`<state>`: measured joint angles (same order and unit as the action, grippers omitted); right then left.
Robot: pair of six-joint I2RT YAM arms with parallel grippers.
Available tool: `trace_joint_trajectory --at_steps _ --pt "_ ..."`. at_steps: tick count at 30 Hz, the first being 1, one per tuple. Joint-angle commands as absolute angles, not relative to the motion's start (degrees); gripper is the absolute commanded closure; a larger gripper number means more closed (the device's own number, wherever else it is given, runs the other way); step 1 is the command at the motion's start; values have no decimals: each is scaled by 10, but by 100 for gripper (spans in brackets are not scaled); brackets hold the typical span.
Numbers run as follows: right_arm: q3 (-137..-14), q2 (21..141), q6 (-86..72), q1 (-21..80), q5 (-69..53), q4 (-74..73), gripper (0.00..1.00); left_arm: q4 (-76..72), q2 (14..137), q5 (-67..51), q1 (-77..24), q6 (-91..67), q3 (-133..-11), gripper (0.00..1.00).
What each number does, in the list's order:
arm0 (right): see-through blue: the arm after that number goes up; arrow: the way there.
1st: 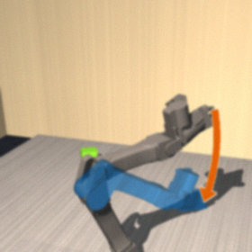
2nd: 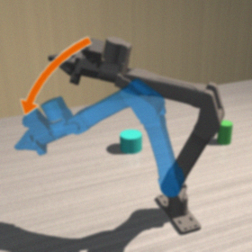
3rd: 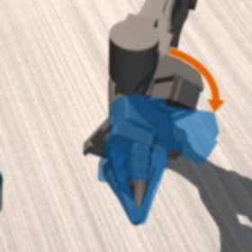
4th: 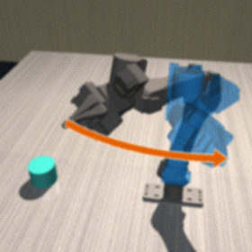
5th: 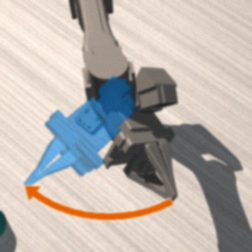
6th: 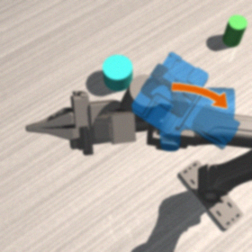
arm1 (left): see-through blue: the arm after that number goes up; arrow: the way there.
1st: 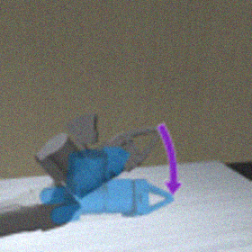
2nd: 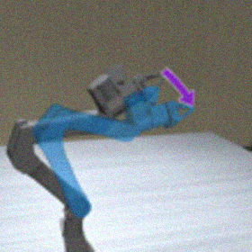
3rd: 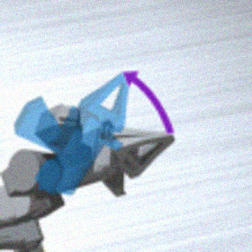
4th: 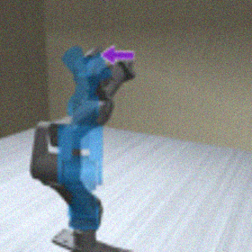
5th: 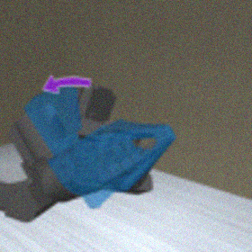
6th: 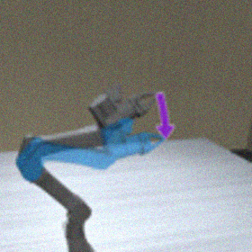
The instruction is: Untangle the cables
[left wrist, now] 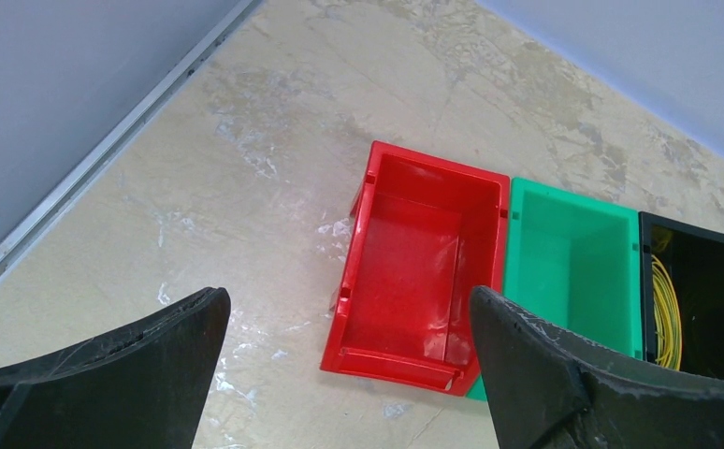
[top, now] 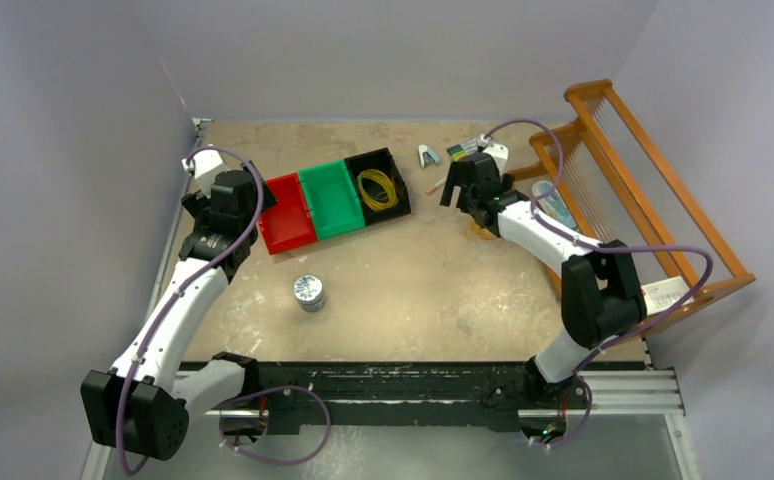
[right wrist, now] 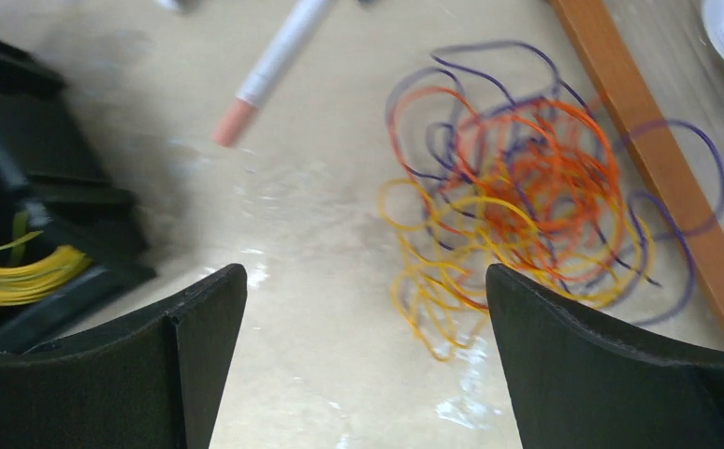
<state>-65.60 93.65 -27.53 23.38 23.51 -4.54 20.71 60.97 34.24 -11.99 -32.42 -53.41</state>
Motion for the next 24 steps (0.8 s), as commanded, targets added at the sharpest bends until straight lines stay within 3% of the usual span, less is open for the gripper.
trace_joint_trajectory --at_steps 1,24 --pt "-640 918 -333 212 291 -90 1 194 598 344 -115 -333 -537 0" --pt "-657 1043 -323 117 265 -52 1 188 601 324 -114 -325 -535 0"
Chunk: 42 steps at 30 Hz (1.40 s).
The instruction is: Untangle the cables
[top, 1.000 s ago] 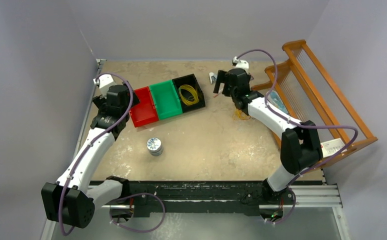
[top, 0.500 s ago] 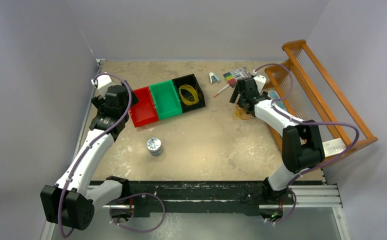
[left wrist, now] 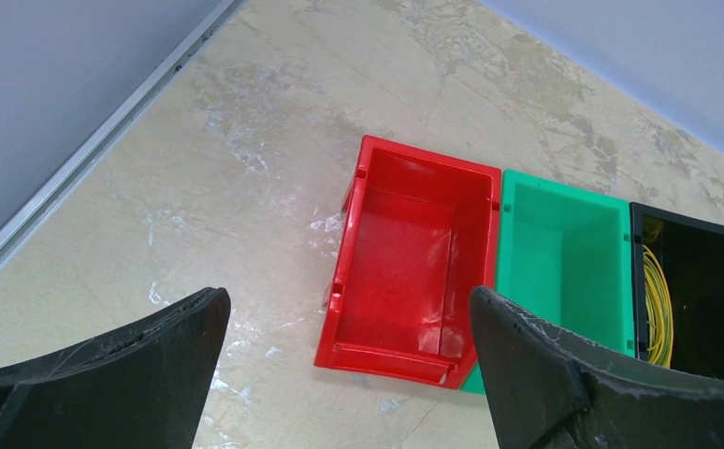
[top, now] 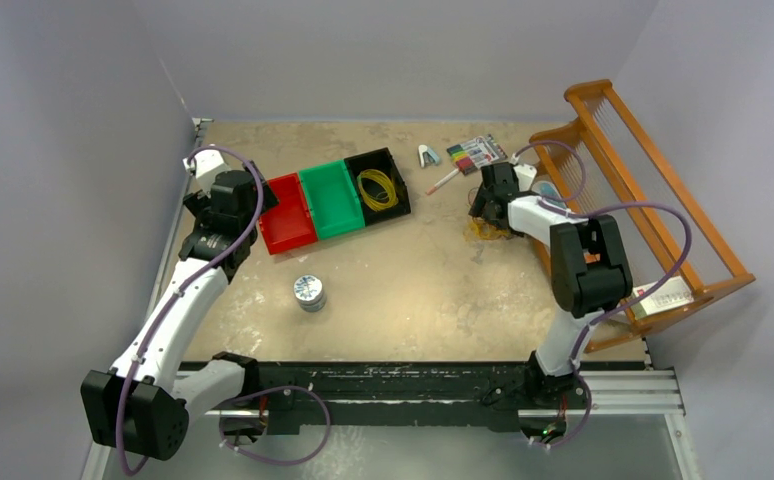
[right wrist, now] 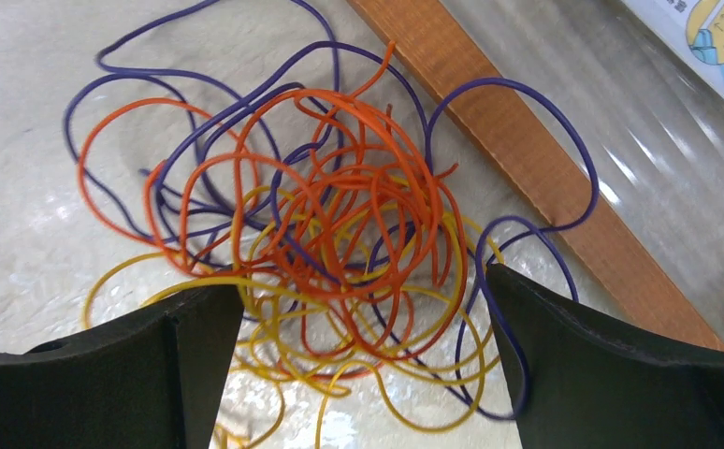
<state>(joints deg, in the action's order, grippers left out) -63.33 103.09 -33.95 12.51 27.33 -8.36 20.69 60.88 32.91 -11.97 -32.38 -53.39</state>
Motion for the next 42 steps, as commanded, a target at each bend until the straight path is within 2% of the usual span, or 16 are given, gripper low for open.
trace_joint_trajectory --at_steps 1,4,8,17,21,23,32,42 --pt "-661 1049 -318 117 260 -47 1 188 601 323 -114 -325 -535 0" --pt "-668 1064 -302 117 240 -29 3 187 602 319 -113 -325 -535 0" --pt "-666 1073 -290 117 227 -13 15 188 609 305 -112 -323 -537 1" --pt "-648 1071 -256 117 209 14 62 189 619 289 -108 -326 -540 2" --pt "-645 1060 -232 117 188 14 90 188 621 283 -108 -325 -540 3" --pt "-638 1046 -221 118 175 12 98 187 620 279 -108 -323 -540 3" --pt "-587 955 -196 149 86 -34 100 180 621 261 -108 -313 -539 4" --pt "-578 926 -209 271 39 -81 100 174 617 246 -108 -312 -533 1"
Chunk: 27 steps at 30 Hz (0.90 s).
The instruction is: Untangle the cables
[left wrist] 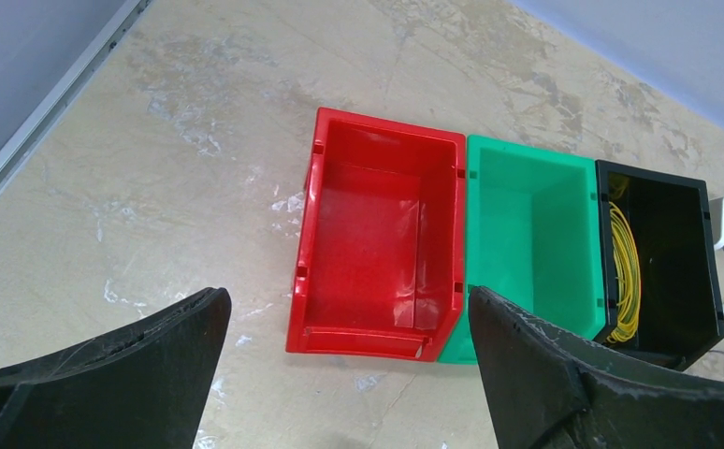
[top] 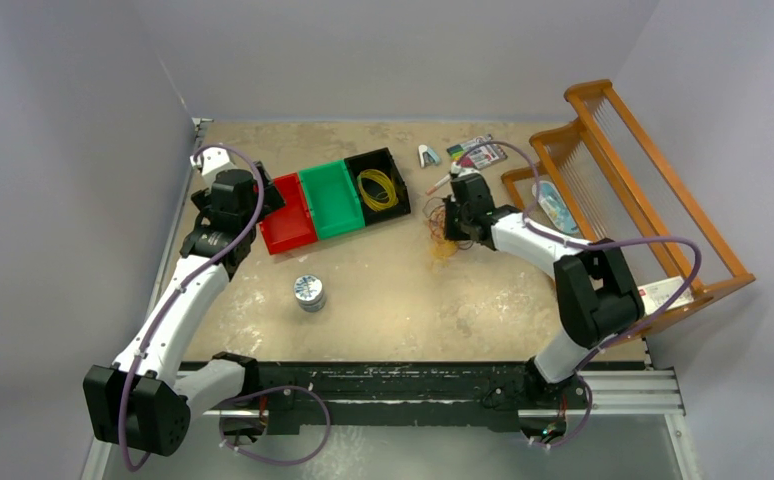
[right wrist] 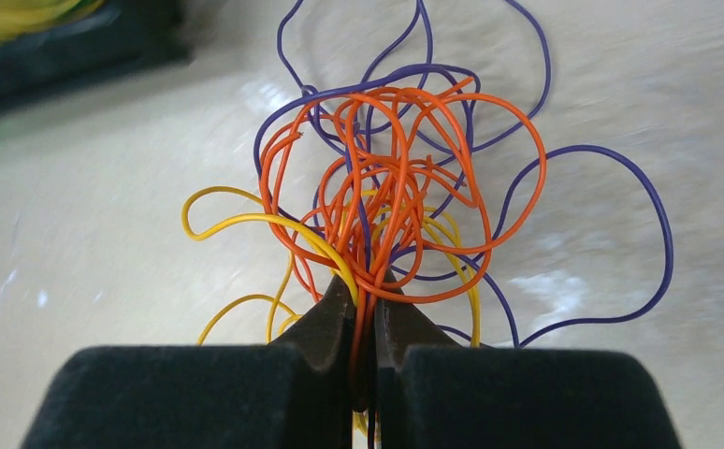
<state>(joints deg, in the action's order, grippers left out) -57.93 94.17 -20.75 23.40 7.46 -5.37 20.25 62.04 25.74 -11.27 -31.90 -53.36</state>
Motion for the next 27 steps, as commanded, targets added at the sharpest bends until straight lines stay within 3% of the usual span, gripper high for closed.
trace_joint_trajectory --at_steps 1,6,8,11,14,22,27 --pt "-578 925 -210 280 33 -82 100 174 617 245 -108 -313 -531 0" --pt "-574 904 -214 311 34 -95 96 177 611 242 -108 -311 -526 0" --pt "-572 889 -216 311 50 -93 85 178 609 240 -108 -311 -525 0" --pt "-578 870 -225 311 57 -99 57 178 609 237 -108 -311 -525 0" --pt "-587 855 -217 311 84 -101 44 178 610 235 -108 -311 -526 0" --pt "-578 825 -218 303 139 -92 34 171 624 203 -109 -310 -530 0" --pt "-580 832 -180 271 89 -49 32 161 630 183 -114 -306 -532 1"
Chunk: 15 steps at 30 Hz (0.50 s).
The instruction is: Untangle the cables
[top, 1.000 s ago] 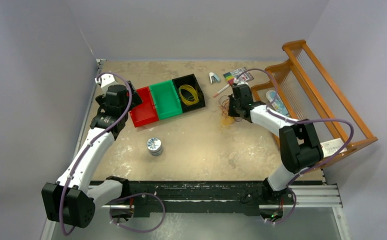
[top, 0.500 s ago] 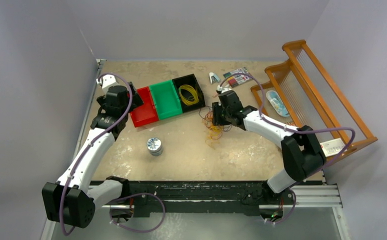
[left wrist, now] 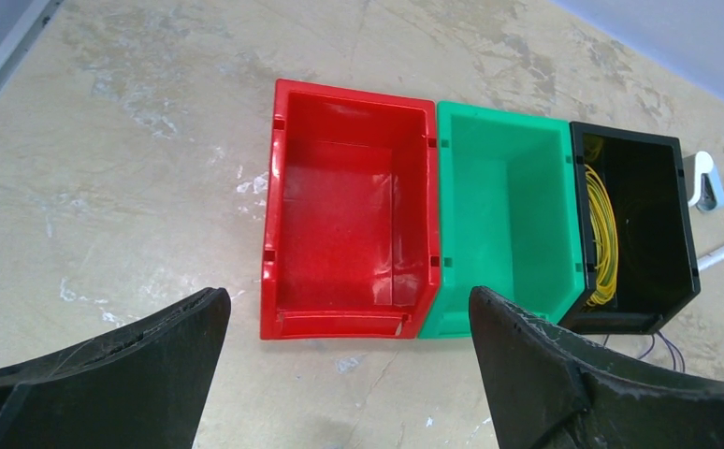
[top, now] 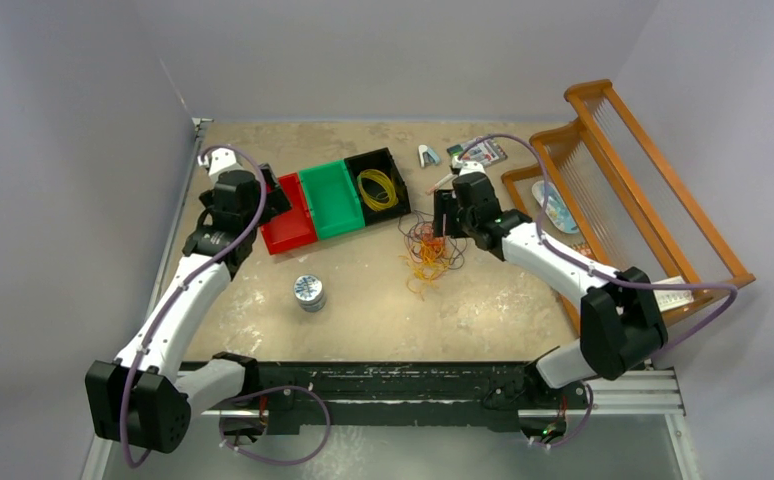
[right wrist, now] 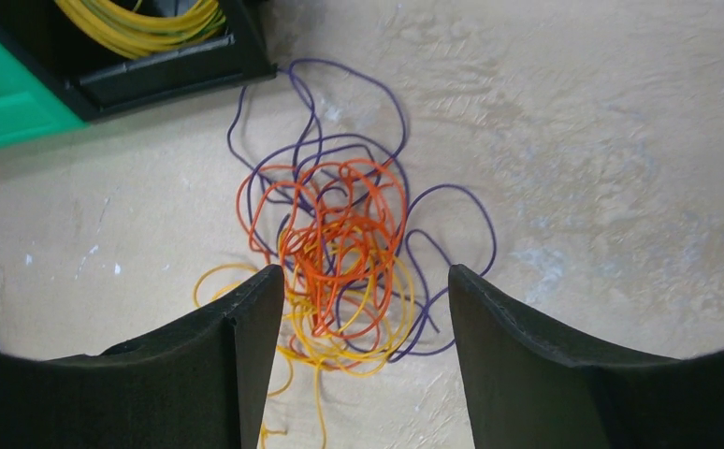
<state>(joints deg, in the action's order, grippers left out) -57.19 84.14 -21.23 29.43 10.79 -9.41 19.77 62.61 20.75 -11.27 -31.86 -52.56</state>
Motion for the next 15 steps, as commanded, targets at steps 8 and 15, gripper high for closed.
trace_joint_trajectory --at_steps 8,15 --pt "-634 909 -150 223 28 -44 33 157 637 167 -119 -296 -533 2" --pt "-691 992 -79 213 -76 -13 33 150 642 149 -120 -297 -530 4"
